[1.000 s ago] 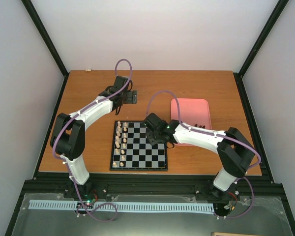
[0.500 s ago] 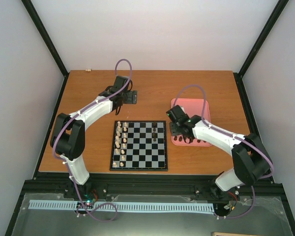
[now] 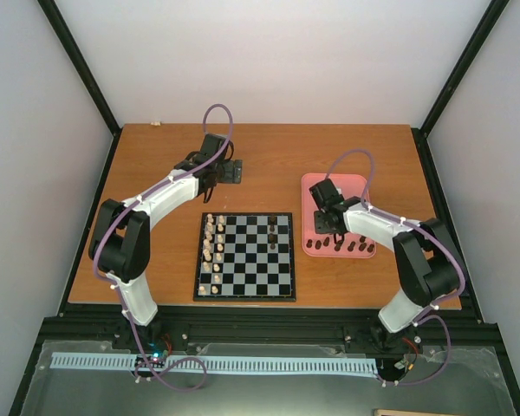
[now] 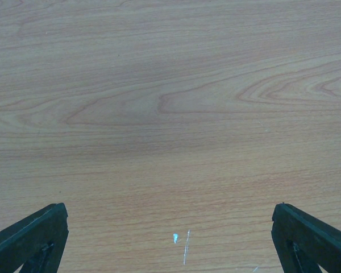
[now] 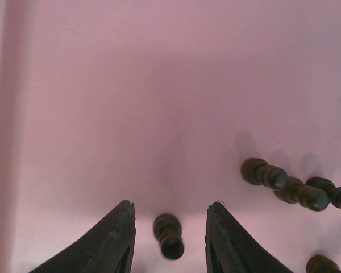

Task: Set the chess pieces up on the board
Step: Pick up the chess piece from the storage box.

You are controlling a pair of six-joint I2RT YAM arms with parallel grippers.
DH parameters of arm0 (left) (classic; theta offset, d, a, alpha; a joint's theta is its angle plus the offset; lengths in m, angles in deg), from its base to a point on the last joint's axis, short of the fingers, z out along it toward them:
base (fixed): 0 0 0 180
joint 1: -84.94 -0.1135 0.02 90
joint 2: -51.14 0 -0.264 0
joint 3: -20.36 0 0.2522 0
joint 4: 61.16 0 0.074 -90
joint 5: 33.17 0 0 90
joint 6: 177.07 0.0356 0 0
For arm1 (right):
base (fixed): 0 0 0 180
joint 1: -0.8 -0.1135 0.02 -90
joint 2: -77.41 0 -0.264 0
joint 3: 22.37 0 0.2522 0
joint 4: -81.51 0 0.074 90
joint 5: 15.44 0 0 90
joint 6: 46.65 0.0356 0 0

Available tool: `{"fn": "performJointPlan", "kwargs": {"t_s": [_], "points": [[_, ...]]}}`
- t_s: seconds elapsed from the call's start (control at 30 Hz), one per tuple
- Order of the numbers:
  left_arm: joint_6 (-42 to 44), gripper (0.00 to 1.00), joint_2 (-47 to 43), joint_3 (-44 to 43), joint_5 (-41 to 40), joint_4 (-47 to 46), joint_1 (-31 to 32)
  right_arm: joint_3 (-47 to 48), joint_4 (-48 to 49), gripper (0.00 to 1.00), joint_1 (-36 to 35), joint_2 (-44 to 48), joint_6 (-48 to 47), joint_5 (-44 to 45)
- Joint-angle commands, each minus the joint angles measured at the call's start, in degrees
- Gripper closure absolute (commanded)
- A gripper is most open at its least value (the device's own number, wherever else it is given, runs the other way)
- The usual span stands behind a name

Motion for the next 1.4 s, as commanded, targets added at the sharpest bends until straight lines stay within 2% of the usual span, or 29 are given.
{"fn": "performJointPlan", "kwargs": {"t_s": [0.0,0.37,0.73,1.13,1.37], "points": [[-0.7,0.0,1.36,-2.74,0.34,0.21,-0.3,0.0,2.75,0.65,2.06,-2.0,-0.28,-0.6],[-0.75,0.0,2.5,-3.44,0.22,0.56,-0.34,-1.04,3.74,0.77,3.47,-2.84,-0.5,-2.02],[-0.97,0.0,2.41,-3.44,0.65,0.42,-0.32,-2.63,3.42,0.78,3.56,-0.83,-0.08,-2.78],[-0.97,0.0,2.58,-3.61,0.65,0.51,-0.34,-1.74,2.92,0.91,3.56,0.21,-0.13,-3.39],[-0.97,0.0,2.51,-3.54,0.51,0.5,-0.26,-0.53,2.7,0.93,3.58,3.1,-0.37,-3.92]]}}
